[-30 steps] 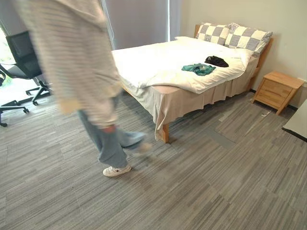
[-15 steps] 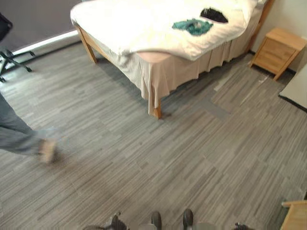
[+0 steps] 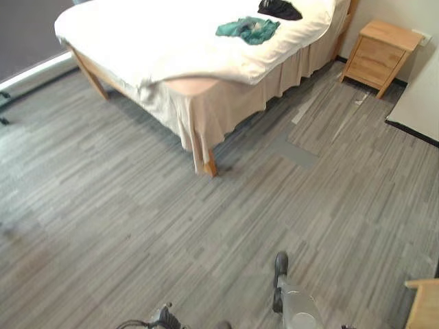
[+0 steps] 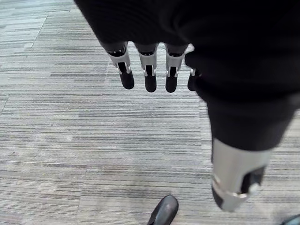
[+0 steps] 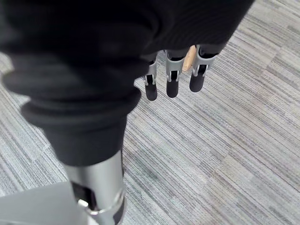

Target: Tidy up the quilt and then pick up the clothes from the bed and put them into the laundry hamper.

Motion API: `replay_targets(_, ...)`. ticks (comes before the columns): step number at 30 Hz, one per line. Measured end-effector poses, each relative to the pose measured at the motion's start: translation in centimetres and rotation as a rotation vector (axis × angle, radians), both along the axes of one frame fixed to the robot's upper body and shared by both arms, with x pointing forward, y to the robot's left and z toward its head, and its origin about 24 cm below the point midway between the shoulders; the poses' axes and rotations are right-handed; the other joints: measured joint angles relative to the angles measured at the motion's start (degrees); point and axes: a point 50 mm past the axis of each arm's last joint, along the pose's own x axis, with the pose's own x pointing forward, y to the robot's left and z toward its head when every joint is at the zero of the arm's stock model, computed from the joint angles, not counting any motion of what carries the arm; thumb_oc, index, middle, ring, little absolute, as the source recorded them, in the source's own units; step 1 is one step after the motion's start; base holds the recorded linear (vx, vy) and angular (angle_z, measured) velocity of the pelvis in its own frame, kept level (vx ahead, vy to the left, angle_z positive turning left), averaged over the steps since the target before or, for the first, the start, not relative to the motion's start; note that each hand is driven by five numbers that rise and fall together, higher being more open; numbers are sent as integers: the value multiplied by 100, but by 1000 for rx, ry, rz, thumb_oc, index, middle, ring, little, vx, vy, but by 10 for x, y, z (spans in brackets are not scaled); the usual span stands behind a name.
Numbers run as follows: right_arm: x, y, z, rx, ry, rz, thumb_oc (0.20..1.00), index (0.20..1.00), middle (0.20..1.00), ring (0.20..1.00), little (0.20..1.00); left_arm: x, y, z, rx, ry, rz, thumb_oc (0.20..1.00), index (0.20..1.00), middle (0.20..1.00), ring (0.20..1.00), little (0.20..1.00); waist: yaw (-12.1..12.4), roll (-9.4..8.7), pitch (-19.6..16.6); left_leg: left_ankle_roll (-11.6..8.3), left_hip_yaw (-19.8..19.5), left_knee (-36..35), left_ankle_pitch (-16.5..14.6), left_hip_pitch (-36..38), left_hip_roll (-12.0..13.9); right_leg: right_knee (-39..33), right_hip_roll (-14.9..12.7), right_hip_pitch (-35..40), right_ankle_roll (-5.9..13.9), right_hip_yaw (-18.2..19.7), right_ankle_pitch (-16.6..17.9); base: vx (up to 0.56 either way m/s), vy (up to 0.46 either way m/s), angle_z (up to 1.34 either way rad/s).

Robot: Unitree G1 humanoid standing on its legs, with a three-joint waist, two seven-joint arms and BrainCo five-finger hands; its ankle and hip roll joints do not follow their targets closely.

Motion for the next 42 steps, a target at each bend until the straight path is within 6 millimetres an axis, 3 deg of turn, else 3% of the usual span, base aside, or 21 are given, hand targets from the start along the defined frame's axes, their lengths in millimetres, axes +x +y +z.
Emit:
replay_targets(2, -5, 1, -1, -1, 8, -7, 1000, 1000, 1000, 1000, 1000, -1, 1, 0, 0, -8, 22, 1000, 1000, 1000, 1000, 1000, 156, -93, -136, -466, -113, 2878, 43, -1037, 262, -270, 240, 551, -370, -119, 510, 507, -419, 15)
replay_targets(3, -5, -3, 0, -13, 0, -6, 1000, 1000, 1000, 1000, 1000, 7, -1, 2, -5, -35, 21, 1000, 1000, 1000, 1000, 1000, 219, -243, -101, -369, -287, 3972, 470, -1566, 305, -359, 248, 658, -582, -88, 600, 476, -172, -45)
replay_targets(4, 14, -12, 5, -45, -36, 23, 1000, 1000, 1000, 1000, 1000, 18, -3, 4, -5, -89, 43, 1000, 1000, 1000, 1000, 1000, 507, -198, -54, -555, -658, 5078, 963, -2296, 341, -505, 410, 947, -854, 91, 692, 527, -62, -71)
replay_targets(5, 31, -16, 10, -72, -70, 48, 1000, 1000, 1000, 1000, 1000, 22, 2, 6, 3, -103, 66, 1000, 1000, 1000, 1000, 1000, 582, -272, 30, -461, -768, 5327, 707, -2687, 251, -724, 495, 1271, -945, 327, 601, 699, -40, -99)
replay_targets(8, 65, -12, 18, -87, -161, 91, 1000, 1000, 1000, 1000, 1000, 32, 4, 10, 6, -150, 91, 1000, 1000, 1000, 1000, 1000, 865, -457, 133, -481, -563, 4355, 615, -3164, 79, -992, 470, 1889, -969, 619, 438, 595, 88, -80)
replay_targets(9, 73, -15, 22, -102, -177, 116, 1000, 1000, 1000, 1000, 1000, 36, 1, 11, -8, -174, 84, 1000, 1000, 1000, 1000, 1000, 987, -475, 152, -457, -429, 3307, 653, -3300, 11, -990, 475, 2036, -875, 694, 181, 409, 92, -52)
replay_targets(12, 73, -16, 22, -108, -168, 138, 1000, 1000, 1000, 1000, 1000, 40, -3, 12, -18, -190, 70, 1000, 1000, 1000, 1000, 1000, 1014, -352, 143, -292, 34, 423, 1591, -3199, -159, -999, 552, 2643, -654, 557, -279, 457, 56, -9)
replay_targets(14, 62, -16, 18, -106, -138, 138, 1000, 1000, 1000, 1000, 1000, 36, -1, 11, -14, -176, 86, 1000, 1000, 1000, 1000, 1000, 1010, -369, 130, -209, 688, 318, 1606, -3191, -205, -993, 537, 2980, -536, 444, -614, 585, 121, 6)
replay_targets(15, 49, -13, 14, -95, -103, 133, 1000, 1000, 1000, 1000, 1000, 25, 5, 8, 3, -133, 94, 1000, 1000, 1000, 1000, 1000, 1038, -342, 105, 333, 778, 638, 1781, -3009, -189, -761, 611, 3351, -439, 495, -905, 482, 130, -17)
replay_targets(18, 41, 12, 5, -27, -100, 136, 1000, 1000, 1000, 1000, 1000, 0, 20, 5, 46, -47, 137, 1000, 1000, 1000, 1000, 1000, 1106, -514, -42, 874, 868, 240, 1831, -2223, -212, 1802, 354, 2456, 39, 267, -959, 332, 124, -48)
replay_targets(20, 37, 13, 5, -22, -95, 138, 1000, 1000, 1000, 1000, 1000, 12, 24, 9, 62, -67, 123, 1000, 1000, 1000, 1000, 1000, 917, -582, -17, 789, 500, -53, 1676, -1832, -480, 4107, -165, 1401, 301, -154, -626, 396, -50, 66)
replay_targets(23, 33, 6, 5, -49, -75, 136, 1000, 1000, 1000, 1000, 1000, 40, 20, 15, 57, -142, 91, 1000, 1000, 1000, 1000, 1000, 794, -371, 75, 778, 191, -137, 1473, -1352, -671, 3444, -725, 715, 75, -536, -1095, 370, -202, 92)
replay_targets(25, 42, -2, 9, -61, -99, 133, 1000, 1000, 1000, 1000, 1000, 45, 25, 18, 68, -161, 89, 1000, 1000, 1000, 1000, 1000, 804, -327, 64, 464, -31, -131, 1141, -1102, -756, 1527, -790, 507, 197, -224, -913, 352, -362, 96)
replay_targets(27, 42, -2, 10, -61, -102, 133, 1000, 1000, 1000, 1000, 1000, 44, 27, 19, 74, -159, 91, 1000, 1000, 1000, 1000, 1000, 830, -354, 63, 708, -137, -140, 1040, -989, -799, 301, -704, 561, 244, 121, -533, 272, -337, 72)
replay_targets(31, 32, 1, 6, -33, -77, 108, 1000, 1000, 1000, 1000, 1000, 26, 22, 12, 70, -102, 81, 1000, 1000, 1000, 1000, 1000, 749, -463, -21, 576, -1233, -58, 870, -699, -837, -557, -503, 846, 346, 2300, 405, 239, -501, 143)
replay_targets(33, 38, 6, 6, -23, -94, 118, 1000, 1000, 1000, 1000, 1000, 19, 22, 10, 69, -85, 90, 1000, 1000, 1000, 1000, 1000, 733, -421, -41, 452, -1461, -33, 815, -672, -677, -860, -459, 1073, 271, 2049, 572, 114, -512, 116)
replay_targets(34, 35, 12, 4, -8, -81, 121, 1000, 1000, 1000, 1000, 1000, 19, 28, 12, 82, -92, 89, 1000, 1000, 1000, 1000, 1000, 805, -634, -74, 226, -1496, 28, 669, -610, -668, -944, -486, 1162, -2, 1862, 1290, 65, -499, 77)
replay_targets(35, 40, 12, 5, -8, -95, 129, 1000, 1000, 1000, 1000, 1000, 9, 28, 10, 83, -72, 102, 1000, 1000, 1000, 1000, 1000, 875, -673, -77, 84, -1456, 88, 561, -637, -571, -945, -453, 1266, 453, 1817, 1039, 55, -619, 53)
replay_targets(37, 63, 11, 13, -32, -158, 203, 1000, 1000, 1000, 1000, 1000, 9, 9, 5, 4, -106, 184, 1000, 1000, 1000, 1000, 1000, 903, -453, -71, -360, -1201, 347, 671, -1060, 145, -949, 83, 1354, 31, 1189, 846, -56, -310, 111)
replay_targets(40, 58, -7, 16, -73, -153, 177, 1000, 1000, 1000, 1000, 1000, 20, -4, 6, -46, -167, 254, 1000, 1000, 1000, 1000, 1000, 815, -503, 24, -421, -75, 710, 983, -1551, 498, -980, 168, 1527, -270, 469, 609, -142, -232, 134)
replay_targets(42, 59, -18, 20, -107, -152, 191, 1000, 1000, 1000, 1000, 1000, 14, 1, 5, -42, -165, 302, 1000, 1000, 1000, 1000, 1000, 948, -469, 22, -370, 195, 952, 883, -1539, 356, -954, 199, 1466, -347, 419, 603, -123, -135, 19)
